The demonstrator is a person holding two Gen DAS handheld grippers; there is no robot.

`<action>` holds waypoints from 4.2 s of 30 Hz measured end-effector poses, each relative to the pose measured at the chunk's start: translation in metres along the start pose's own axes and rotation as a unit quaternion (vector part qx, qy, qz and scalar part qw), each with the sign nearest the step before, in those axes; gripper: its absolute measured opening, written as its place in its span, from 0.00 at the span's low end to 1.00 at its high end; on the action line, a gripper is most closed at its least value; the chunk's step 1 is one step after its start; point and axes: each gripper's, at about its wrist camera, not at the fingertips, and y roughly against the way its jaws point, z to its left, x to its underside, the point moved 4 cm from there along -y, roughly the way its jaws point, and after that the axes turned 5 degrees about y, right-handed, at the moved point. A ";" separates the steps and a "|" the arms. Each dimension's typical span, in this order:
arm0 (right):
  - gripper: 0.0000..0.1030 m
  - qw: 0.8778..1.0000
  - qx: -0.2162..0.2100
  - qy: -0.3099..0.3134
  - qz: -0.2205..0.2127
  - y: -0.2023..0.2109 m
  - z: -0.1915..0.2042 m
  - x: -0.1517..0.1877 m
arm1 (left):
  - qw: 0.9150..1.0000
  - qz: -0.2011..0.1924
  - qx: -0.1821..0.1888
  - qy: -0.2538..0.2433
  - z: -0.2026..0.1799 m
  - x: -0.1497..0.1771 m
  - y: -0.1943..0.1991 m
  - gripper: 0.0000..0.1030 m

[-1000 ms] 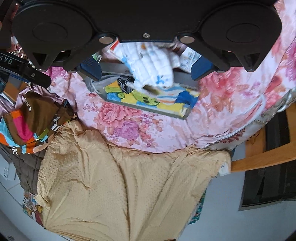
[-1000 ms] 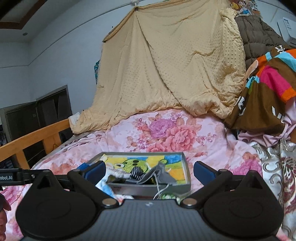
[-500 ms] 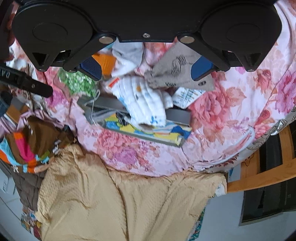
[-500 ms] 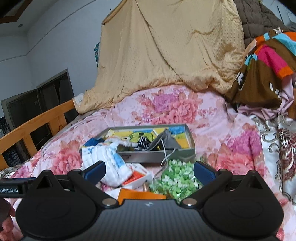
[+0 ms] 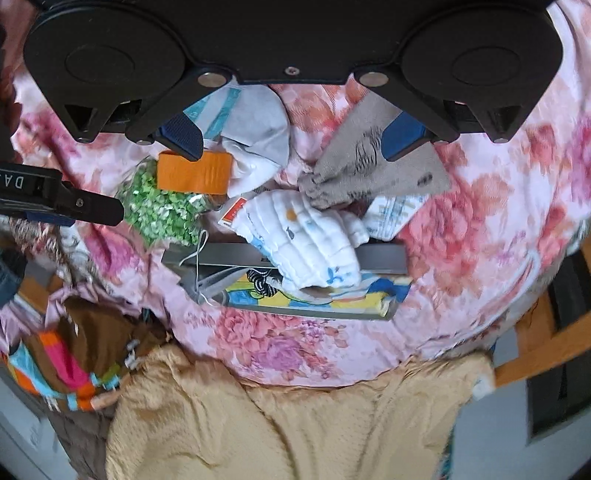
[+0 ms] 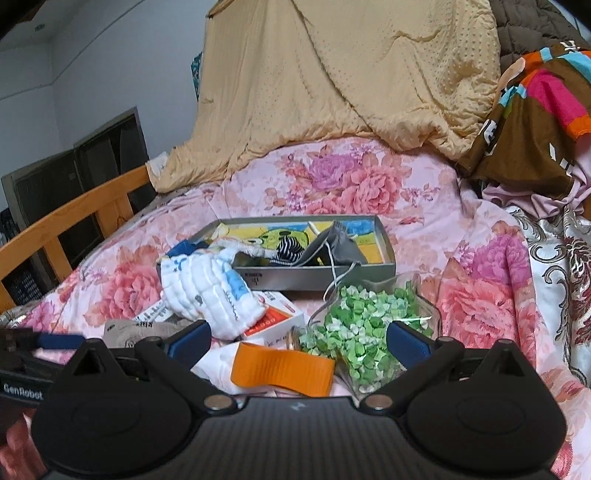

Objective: Organize soft objects
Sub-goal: 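Move both open tools back over the pile of soft items, then grasp the grey cloth with the left tool while the right tool grasps the blue-white wipes packet, then lift the grey cloth and wipes packet and carry both over the cartoon tray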

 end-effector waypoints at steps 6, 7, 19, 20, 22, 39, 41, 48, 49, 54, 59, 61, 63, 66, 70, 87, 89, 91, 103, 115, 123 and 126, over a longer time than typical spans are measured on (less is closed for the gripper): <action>1.00 1.000 0.008 -0.001 0.013 -0.006 -0.001 0.001 | 0.995 -0.008 0.005 -0.104 -0.006 -0.012 -0.007 0.99; 1.00 1.000 0.008 -0.001 0.016 -0.007 -0.002 0.002 | 0.993 -0.008 0.006 -0.117 -0.006 -0.011 -0.008 0.99; 1.00 0.993 0.012 0.024 0.119 -0.033 0.004 0.021 | 0.987 0.020 0.045 -0.155 -0.017 0.013 -0.024 0.99; 1.00 0.990 0.009 0.034 0.135 -0.037 0.007 0.024 | 0.987 0.028 0.043 -0.155 -0.017 0.015 -0.026 0.99; 1.00 0.985 0.007 0.050 0.163 -0.043 0.013 0.030 | 0.987 0.045 0.046 -0.146 -0.015 0.018 -0.030 0.99; 1.00 0.967 -0.049 0.109 0.225 -0.056 0.039 0.045 | 0.994 0.086 0.050 -0.054 0.002 0.012 -0.051 0.97; 1.00 0.966 -0.053 0.114 0.227 -0.057 0.042 0.047 | 0.994 0.088 0.050 -0.050 0.004 0.011 -0.053 0.97; 1.00 0.961 -0.078 0.128 0.231 -0.064 0.051 0.051 | 0.992 0.102 0.072 -0.012 0.007 0.008 -0.067 0.94; 1.00 0.962 -0.079 0.132 0.228 -0.065 0.052 0.050 | 0.991 0.105 0.078 -0.003 0.008 0.008 -0.071 0.94; 1.00 0.962 -0.073 0.148 0.216 -0.076 0.057 0.051 | 0.989 0.106 0.100 0.009 0.006 0.006 -0.082 0.93; 0.99 0.960 -0.079 0.164 0.211 -0.087 0.064 0.055 | 0.988 0.112 0.106 0.002 0.004 0.006 -0.092 0.90; 0.99 0.960 -0.086 0.161 0.212 -0.089 0.066 0.055 | 0.988 0.115 0.106 0.000 0.004 0.007 -0.095 0.89; 0.99 0.959 -0.097 0.151 0.218 -0.092 0.067 0.057 | 0.987 0.118 0.105 -0.003 0.004 0.007 -0.096 0.89; 0.96 0.958 -0.100 0.149 0.225 -0.093 0.069 0.059 | 0.987 0.119 0.106 -0.012 0.002 0.009 -0.095 0.82; 0.91 0.958 -0.097 0.156 0.220 -0.091 0.070 0.060 | 0.984 0.132 0.114 -0.021 -0.003 0.013 -0.097 0.70; 0.78 0.969 -0.079 0.139 0.190 -0.088 0.064 0.052 | 0.988 0.130 0.082 -0.002 0.011 0.014 -0.101 0.30; 0.77 0.969 -0.080 0.140 0.186 -0.087 0.065 0.051 | 0.989 0.128 0.076 -0.007 0.011 0.014 -0.100 0.22; 0.77 0.969 -0.083 0.143 0.182 -0.085 0.066 0.051 | 0.990 0.127 0.066 -0.011 0.011 0.014 -0.101 0.15; 0.85 0.976 -0.104 0.081 0.174 -0.079 0.054 0.041 | 0.993 0.114 0.013 0.008 0.022 0.010 -0.099 0.06; 0.76 0.981 -0.103 0.067 0.148 -0.076 0.051 0.035 | 0.994 0.105 0.001 0.013 0.024 0.009 -0.095 0.04; 0.56 0.983 -0.098 0.069 0.136 -0.073 0.050 0.033 | 0.997 0.068 0.024 0.017 0.019 0.004 -0.084 0.02; 0.55 0.983 -0.101 0.071 0.133 -0.070 0.051 0.032 | 0.998 0.046 0.034 0.015 0.016 0.000 -0.077 0.02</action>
